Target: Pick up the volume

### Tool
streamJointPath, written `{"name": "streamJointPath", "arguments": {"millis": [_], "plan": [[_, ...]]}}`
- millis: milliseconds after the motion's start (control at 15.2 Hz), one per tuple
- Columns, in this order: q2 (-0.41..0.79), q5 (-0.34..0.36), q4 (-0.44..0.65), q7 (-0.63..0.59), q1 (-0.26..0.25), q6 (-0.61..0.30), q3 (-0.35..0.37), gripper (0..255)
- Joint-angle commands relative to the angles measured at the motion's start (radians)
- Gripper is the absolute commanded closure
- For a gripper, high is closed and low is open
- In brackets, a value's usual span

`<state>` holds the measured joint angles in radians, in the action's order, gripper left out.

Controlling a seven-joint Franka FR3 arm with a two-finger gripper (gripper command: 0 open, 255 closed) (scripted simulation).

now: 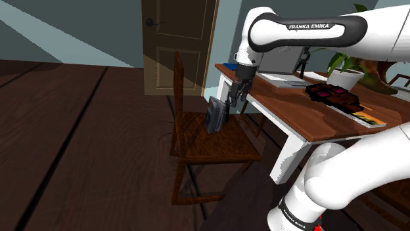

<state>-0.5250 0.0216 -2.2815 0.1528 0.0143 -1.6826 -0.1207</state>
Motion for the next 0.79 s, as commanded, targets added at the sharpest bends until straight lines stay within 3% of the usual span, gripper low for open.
{"name": "streamJointPath", "arguments": {"millis": [0,726], "plan": [[0.067,0.003,0.027,-0.002,0.009,-0.043,-0.015,0],[0.464,-0.031,0.275,0.002,0.053,-0.196,-0.091,0]]}}
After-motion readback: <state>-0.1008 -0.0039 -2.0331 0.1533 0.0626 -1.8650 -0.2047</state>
